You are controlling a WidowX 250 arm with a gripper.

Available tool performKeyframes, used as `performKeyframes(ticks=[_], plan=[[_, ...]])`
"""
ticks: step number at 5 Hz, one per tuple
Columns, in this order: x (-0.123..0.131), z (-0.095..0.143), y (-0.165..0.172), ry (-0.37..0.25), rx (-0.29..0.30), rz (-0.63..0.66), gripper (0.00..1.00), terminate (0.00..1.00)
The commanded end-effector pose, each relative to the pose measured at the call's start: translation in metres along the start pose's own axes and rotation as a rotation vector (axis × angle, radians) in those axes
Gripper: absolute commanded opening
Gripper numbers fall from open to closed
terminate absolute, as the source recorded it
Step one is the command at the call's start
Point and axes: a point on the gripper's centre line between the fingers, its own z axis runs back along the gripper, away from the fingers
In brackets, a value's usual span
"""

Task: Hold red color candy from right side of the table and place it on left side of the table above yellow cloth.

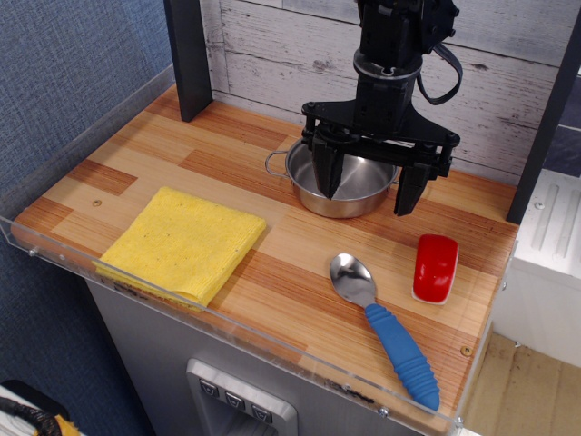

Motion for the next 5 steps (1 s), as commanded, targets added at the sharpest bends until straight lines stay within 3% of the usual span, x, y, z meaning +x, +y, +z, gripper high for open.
performKeyframes(ticks=[1,3,5], plan=[[0.000,0.000,0.000,0.000,0.000,0.000,1.00,0.00],[0.000,0.011,-0.028,-0.045,-0.003,0.004,1.00,0.00],[0.004,-0.005,-0.048,-0.077,0.002,-0.003,1.00,0.00]])
